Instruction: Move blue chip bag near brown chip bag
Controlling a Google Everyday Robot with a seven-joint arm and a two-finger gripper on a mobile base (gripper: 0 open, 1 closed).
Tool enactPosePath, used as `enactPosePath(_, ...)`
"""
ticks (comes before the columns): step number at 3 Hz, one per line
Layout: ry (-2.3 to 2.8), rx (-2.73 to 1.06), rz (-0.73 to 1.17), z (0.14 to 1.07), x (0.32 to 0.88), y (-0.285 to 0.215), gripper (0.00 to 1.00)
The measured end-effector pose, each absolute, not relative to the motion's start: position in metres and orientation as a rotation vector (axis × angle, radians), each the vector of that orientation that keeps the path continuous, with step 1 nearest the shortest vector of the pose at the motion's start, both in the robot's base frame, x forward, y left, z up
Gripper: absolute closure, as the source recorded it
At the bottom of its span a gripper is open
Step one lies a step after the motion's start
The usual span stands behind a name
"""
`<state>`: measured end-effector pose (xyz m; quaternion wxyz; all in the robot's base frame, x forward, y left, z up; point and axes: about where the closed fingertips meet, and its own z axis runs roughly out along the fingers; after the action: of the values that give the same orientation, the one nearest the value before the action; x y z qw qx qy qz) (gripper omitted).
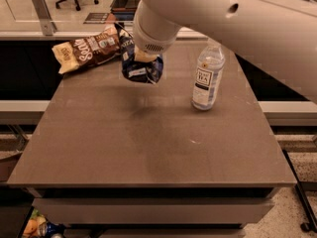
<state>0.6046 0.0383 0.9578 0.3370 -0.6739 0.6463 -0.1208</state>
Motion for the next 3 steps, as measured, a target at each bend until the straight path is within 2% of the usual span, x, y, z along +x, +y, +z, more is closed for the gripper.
enactPosePath(1,1.589,-1.727,-0.307,0.96,0.643,0.05,1.0)
enactPosePath(3,1.51,-1.695,-0.309,0.959,0.661,0.065,1.0)
